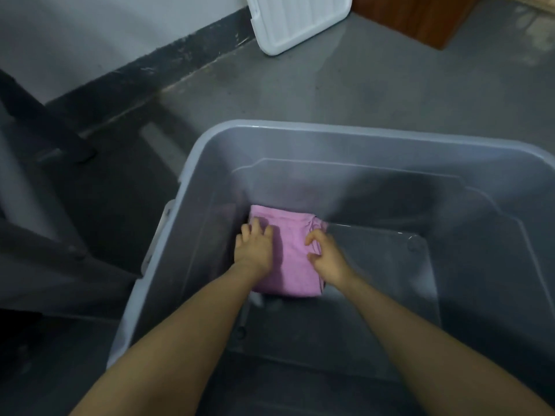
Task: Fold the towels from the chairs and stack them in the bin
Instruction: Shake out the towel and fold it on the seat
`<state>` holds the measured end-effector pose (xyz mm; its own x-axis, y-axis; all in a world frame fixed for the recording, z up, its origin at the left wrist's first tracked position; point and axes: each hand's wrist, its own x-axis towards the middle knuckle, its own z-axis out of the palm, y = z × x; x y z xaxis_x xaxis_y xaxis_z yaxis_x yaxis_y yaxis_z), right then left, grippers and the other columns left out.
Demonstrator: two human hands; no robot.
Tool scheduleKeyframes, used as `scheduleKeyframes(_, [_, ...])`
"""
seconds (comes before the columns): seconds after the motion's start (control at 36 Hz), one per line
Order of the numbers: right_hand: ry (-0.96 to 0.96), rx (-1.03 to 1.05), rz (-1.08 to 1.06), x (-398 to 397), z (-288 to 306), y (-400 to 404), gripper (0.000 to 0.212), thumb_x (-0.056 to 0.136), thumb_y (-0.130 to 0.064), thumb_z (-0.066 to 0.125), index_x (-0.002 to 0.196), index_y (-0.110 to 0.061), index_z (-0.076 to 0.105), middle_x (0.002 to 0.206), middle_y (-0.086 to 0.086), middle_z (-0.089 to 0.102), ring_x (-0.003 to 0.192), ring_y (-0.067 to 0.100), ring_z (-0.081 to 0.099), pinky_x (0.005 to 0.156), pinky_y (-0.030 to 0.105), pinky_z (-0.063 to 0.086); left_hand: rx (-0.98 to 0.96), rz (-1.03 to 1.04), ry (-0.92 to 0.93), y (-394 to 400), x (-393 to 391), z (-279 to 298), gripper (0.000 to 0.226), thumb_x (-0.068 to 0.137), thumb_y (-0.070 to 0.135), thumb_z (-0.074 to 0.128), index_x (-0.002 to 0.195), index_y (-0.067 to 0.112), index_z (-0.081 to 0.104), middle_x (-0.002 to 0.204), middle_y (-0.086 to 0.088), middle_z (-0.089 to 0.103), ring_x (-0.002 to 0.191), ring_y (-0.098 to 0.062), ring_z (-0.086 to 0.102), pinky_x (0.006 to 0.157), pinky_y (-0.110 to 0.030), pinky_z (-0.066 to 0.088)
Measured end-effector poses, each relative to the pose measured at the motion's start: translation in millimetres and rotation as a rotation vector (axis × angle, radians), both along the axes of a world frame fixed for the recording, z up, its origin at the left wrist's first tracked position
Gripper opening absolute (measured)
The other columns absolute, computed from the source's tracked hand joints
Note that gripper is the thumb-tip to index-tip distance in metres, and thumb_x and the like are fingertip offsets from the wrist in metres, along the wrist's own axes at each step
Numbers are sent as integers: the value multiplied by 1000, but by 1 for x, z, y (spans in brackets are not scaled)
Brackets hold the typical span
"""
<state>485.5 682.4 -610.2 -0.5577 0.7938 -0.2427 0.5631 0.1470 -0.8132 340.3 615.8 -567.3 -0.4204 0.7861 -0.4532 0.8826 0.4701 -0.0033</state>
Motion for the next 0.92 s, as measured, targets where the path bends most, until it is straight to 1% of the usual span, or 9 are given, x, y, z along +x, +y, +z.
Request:
scheduleKeyframes(0.08, [6,19,41,3,-3,-1,55,73,24,44,120,-2,56,132,16,43,121,16,40,92,-4,19,17,-160,76,-5,3,-7,55,98,11,33,150,13,14,158,-13,-1,140,-37,13,112,-43,18])
scheduleKeyframes(0.17, [24,23,63,7,-5,-3,66,75,25,43,135,-3,47,145,15,36,133,19,35,99,-5,14,14,-156,-14,-9,1,-17,56,97,20,37,149,14,16,157,-9,7,141,-32,16,112,-39,21])
scheduleKeyframes(0.22, [-68,25,71,9,-5,-4,68,84,12,48,145,-14,35,154,7,25,136,18,33,106,9,23,-15,-121,-67,-11,-2,-23,57,98,24,37,150,15,15,158,-7,9,142,-30,16,113,-38,21])
scheduleKeyframes(0.28, [-244,47,66,10,-8,-4,68,90,-5,52,150,-22,25,154,7,21,129,29,43,105,31,38,-46,-123,-79,-11,-4,-25,57,99,26,33,151,16,12,159,-5,5,144,-28,14,114,-38,19])
scheduleKeyframes(0.39, [-490,113,74,7,1,1,64,91,-21,53,148,-28,27,135,13,27,121,36,38,106,37,33,-89,-115,-115,-10,-7,-19,59,99,28,35,152,18,10,160,-2,1,145,-25,10,113,-39,20])
scheduleKeyframes(0.5, [-552,132,108,6,17,6,58,93,-22,49,147,-27,30,135,12,29,123,35,34,109,38,27,-55,-53,-182,-7,-5,-3,58,97,29,39,150,15,20,157,-4,14,141,-28,19,111,-40,23])
scheduleKeyframes(0.67, [-441,136,0,4,55,7,43,90,-12,51,133,-12,50,127,18,40,120,37,42,106,35,33,134,14,-294,-6,0,39,51,93,16,46,143,8,35,147,-12,32,129,-33,42,103,-38,36])
scheduleKeyframes(0.78, [-292,155,-51,3,100,5,24,89,-1,47,108,2,62,115,24,56,108,36,53,88,31,39,271,28,-339,-11,3,81,40,94,13,44,133,2,44,139,-17,40,123,-35,46,103,-39,37])
scheduleKeyframes(0.92, [-171,258,-86,7,164,-6,28,91,2,42,111,2,62,118,20,61,111,33,56,92,30,39,442,35,-343,-26,10,145,36,94,13,45,128,2,48,133,-18,44,120,-36,48,101,-38,39])
